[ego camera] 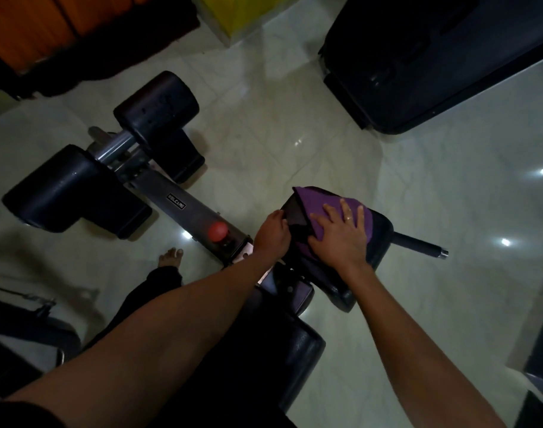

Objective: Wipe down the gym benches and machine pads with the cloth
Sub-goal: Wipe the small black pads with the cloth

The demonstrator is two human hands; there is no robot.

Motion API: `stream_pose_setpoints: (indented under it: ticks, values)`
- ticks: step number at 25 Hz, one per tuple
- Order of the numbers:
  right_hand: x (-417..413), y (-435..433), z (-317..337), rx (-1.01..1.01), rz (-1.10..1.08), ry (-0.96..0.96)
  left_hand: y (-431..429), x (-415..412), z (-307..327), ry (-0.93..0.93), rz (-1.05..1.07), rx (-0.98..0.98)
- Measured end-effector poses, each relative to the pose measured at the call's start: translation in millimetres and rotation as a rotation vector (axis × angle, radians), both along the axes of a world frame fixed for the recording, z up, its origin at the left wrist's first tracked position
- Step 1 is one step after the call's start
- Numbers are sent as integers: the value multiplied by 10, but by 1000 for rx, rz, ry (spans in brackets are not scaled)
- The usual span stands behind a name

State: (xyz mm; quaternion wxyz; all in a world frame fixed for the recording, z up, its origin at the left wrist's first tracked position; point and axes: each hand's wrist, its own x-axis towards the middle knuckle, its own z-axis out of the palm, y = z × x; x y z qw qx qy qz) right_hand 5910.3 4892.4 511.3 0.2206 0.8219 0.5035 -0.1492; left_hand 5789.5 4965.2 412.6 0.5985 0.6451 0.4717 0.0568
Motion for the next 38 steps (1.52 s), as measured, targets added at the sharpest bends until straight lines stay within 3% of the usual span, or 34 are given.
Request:
stream_pose_setpoints:
  ticks: [3, 7, 13, 17, 20, 26, 28, 33, 38]
  values:
    - [-251, -124, -59, -17, 108, 43, -71, -12, -53, -33, 73, 12]
    - [-47, 384, -308, -87, 154, 140, -111, 16, -117, -43, 160, 9]
    - [638, 606, -169, -143, -86, 56, -92, 71, -188, -23, 157, 14]
    - [446, 192, -7, -96, 22, -65, -109, 235, -234, 25, 221, 3]
    - [451, 427, -186, -112, 64, -15, -186, 406, -170, 78, 291, 31]
    - [688, 1229, -574, -289, -105, 140, -221, 456, -224, 118, 279, 75]
    - [707, 1205, -530, -244, -116, 142, -217, 461, -237, 135, 273, 80]
    - [924, 428, 35, -76, -232, -8, -206, 468, -227, 124, 279, 111]
    - [662, 508, -154, -74, -219, -117, -197, 473, -201, 143, 264, 83]
